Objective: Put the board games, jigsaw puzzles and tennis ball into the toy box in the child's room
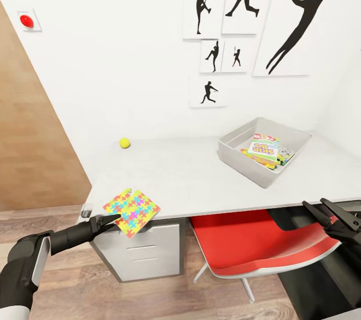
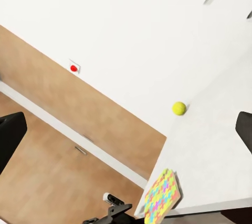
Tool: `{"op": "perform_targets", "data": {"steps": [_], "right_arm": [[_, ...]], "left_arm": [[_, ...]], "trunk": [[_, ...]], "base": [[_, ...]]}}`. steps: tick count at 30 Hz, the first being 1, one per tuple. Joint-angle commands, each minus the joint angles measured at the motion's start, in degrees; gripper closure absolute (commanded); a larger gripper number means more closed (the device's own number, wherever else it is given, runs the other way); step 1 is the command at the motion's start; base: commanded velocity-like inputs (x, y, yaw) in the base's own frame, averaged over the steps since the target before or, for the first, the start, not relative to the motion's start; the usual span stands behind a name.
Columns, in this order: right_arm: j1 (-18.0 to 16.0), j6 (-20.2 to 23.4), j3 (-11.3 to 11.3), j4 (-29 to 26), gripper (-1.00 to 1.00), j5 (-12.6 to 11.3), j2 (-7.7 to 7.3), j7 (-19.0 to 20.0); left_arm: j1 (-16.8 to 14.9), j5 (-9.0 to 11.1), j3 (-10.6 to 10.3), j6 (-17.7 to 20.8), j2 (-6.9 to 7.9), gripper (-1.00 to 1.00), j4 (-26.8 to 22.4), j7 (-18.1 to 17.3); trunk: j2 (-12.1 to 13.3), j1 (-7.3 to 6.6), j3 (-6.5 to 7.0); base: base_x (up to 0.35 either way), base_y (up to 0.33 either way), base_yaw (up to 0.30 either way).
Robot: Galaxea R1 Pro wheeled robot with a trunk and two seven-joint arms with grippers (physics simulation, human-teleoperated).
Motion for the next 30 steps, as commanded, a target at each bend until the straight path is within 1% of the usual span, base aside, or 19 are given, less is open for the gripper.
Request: {"op": "perform_targets", "data": {"steps": [1,12,30], "right_arm": [[-0.04,0.22,-0.04,0.01,-1.00,0.09,0.00,0.21],[-0.06,0.22,-0.04,-0.01,-1.00,0.09,0.00,0.22],[-0.04,0.22,-0.04,0.00,-1.00,0.09,0.00,0.21]], "left_arm": [[-0.03,0.17,0.03,0.47,0.00,-1.00,-0.01,-0.05],[-0.03,0.17,0.03,0.47,0.00,-1.00,0.03,-0.05],[-0.03,0.17,0.12,0.53,0.00,-1.00,0.00,-0.11]], "trunk": [[-0.03,0.00,-0.05],[-0.03,0.00,-0.05],[-0.03,0.00,-0.05]], "base": [[0.000,-0.090,0.000],[0.000,-0.150,0.000],[0.000,-0.009,0.000]]}}
